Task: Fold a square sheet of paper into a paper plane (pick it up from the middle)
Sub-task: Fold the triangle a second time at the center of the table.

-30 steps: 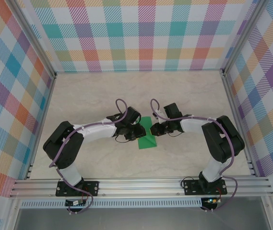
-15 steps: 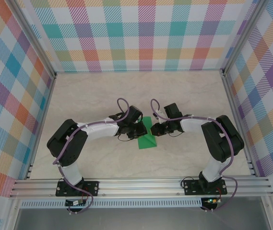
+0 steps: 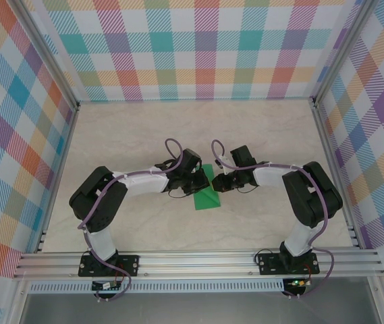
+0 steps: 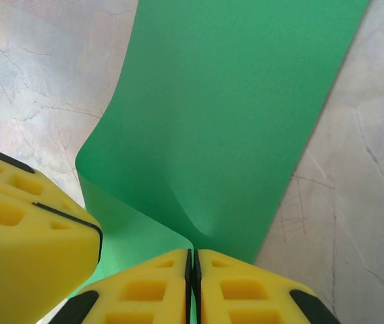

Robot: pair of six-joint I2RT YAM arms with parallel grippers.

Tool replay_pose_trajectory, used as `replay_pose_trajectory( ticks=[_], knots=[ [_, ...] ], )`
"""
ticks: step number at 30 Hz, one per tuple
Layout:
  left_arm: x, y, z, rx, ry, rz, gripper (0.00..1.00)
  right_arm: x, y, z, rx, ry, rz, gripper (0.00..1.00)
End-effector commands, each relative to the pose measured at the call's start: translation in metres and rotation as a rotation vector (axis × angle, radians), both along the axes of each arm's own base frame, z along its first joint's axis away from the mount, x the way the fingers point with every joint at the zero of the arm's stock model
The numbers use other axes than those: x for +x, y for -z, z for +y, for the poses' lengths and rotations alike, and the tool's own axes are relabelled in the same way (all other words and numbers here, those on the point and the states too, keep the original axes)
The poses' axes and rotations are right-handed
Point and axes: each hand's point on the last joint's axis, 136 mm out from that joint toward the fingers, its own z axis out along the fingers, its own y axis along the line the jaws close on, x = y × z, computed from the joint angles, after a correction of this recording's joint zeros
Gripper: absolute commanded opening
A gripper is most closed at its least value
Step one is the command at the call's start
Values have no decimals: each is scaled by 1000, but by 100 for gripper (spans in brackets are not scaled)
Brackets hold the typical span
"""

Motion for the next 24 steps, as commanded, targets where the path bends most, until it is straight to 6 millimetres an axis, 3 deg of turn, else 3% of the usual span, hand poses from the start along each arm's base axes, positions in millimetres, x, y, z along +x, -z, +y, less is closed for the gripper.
replay_pose_trajectory(
  ticks=[1, 24],
  knots=[
    [-10, 7, -6, -8, 16, 21, 9, 4, -2, 1, 4, -1, -6, 12],
    [-14, 33, -5, 13, 20, 59, 9, 4, 0, 0, -6, 0, 0, 12]
  ],
)
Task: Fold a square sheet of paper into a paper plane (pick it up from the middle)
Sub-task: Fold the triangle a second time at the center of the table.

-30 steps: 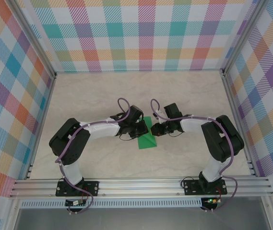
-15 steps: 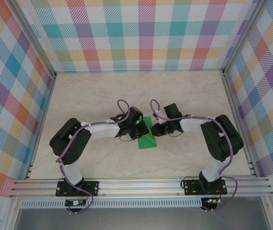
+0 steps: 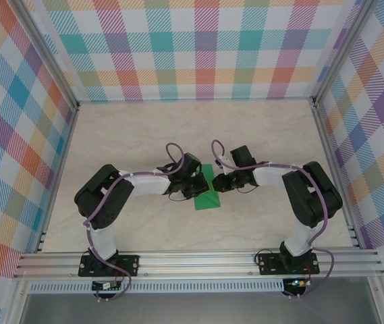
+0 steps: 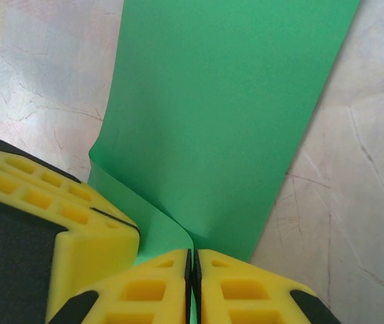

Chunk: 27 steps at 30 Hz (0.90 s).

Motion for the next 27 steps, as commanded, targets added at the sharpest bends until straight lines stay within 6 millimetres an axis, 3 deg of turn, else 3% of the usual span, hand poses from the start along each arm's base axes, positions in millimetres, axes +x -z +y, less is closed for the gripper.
replay_pose_trajectory(
  ticks=[1, 8, 12, 20, 23, 27],
  knots=[
    [-11, 11, -3, 21, 23, 24, 9, 3, -1, 1, 1, -3, 0, 13],
    [-21, 28, 10, 64, 13, 47, 8, 3, -1, 1, 4, 2, 6, 17],
    [-21, 30, 7, 55, 19, 50, 8, 3, -2, 1, 2, 3, 8, 20],
    [-18, 29, 4, 54, 29, 36, 8, 5, -32, -5, -7, 53, -8, 31],
    [-18, 28, 4, 55, 30, 32, 8, -6, -43, -5, 26, 56, 22, 31],
    [-18, 26, 5, 57, 33, 26, 8, -32, -60, 3, 152, 34, 102, 24]
  ],
)
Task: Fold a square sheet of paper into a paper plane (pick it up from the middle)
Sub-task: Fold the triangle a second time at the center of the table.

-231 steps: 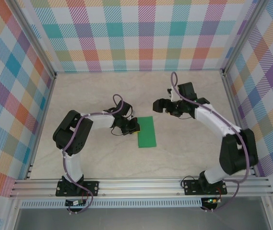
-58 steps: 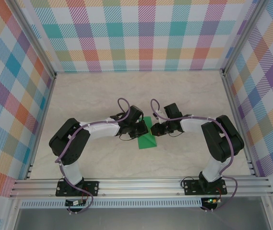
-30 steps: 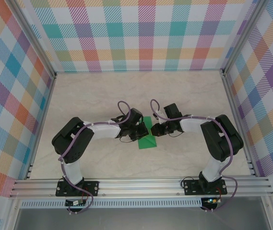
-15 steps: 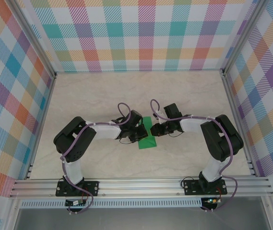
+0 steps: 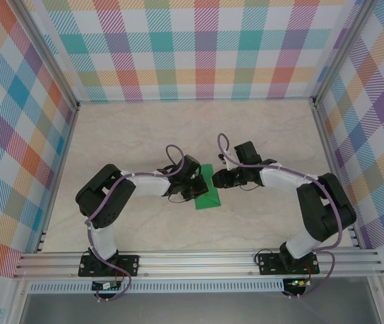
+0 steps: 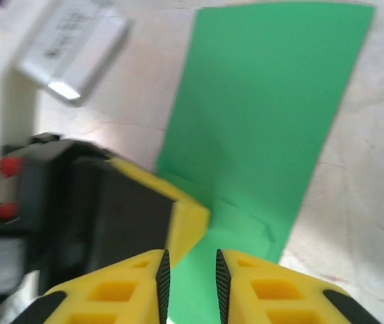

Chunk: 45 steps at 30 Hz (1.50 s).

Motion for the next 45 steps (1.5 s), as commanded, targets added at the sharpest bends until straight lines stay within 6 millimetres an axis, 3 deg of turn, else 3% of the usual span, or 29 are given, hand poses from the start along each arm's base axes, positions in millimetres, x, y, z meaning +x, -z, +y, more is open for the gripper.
replay_pose_trajectory(
  ticks=[1, 5, 9, 12, 23, 32, 45],
  knots=[
    [-15, 18, 2, 56, 34, 23, 8, -30, -12, 6, 123, -22, 128, 22],
    [-13, 15, 1, 50, 32, 17, 8, -54, -11, 11, 147, -67, 226, 17],
    [-13, 14, 0, 50, 34, 12, 8, -62, 2, 6, 106, -47, 271, 16],
    [-12, 14, -1, 47, 36, 11, 8, -67, 8, 12, 104, -70, 309, 16],
    [-10, 10, -5, 36, 48, 3, 9, -52, 40, 8, -17, -10, 337, 16],
    [-6, 2, -10, 18, 65, -25, 11, -53, 59, -4, -99, 35, 355, 16],
    [-5, -20, -18, -67, 85, -88, 25, -57, 66, -10, -119, 63, 364, 16]
  ],
)
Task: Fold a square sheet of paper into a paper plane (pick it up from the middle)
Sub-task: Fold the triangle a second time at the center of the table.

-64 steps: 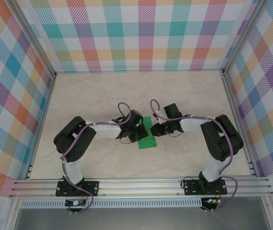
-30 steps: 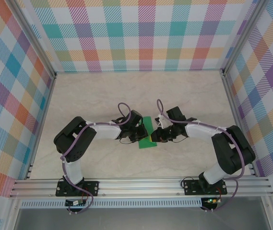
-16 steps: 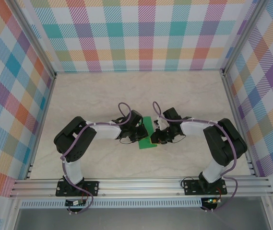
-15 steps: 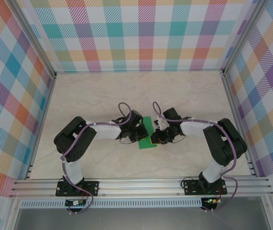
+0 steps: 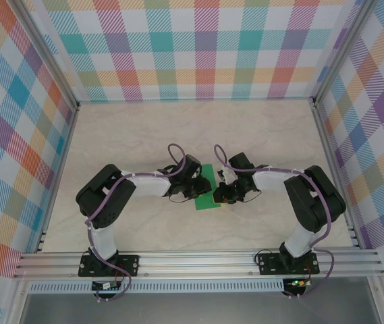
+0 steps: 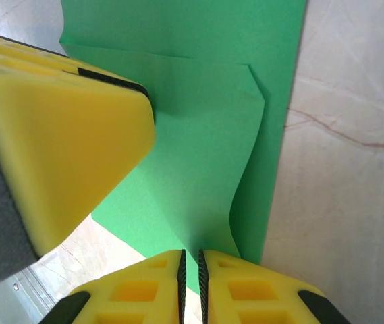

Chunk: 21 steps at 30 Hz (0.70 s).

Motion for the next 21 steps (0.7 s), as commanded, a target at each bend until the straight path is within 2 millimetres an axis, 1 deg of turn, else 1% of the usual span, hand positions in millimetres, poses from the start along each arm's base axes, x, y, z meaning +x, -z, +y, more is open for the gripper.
replay_pose_trajectory(
  ticks=[1, 10, 13, 16, 21],
  knots=[
    [-7, -16, -11, -50, 38, -40, 25, -7, 7, -5, -26, 15, 30, 16],
    [-13, -15, -16, -78, 53, -45, 24, -8, 13, -7, -43, 29, 50, 16],
    [-11, -21, -12, -79, 34, -79, 25, -9, 16, -8, -53, 31, 59, 15],
    [-11, -27, -14, -98, 42, -88, 25, -9, 16, -9, -59, 33, 61, 15],
    [-14, -12, -15, -90, 39, -53, 23, -10, 18, -9, -61, 37, 70, 14]
  ],
)
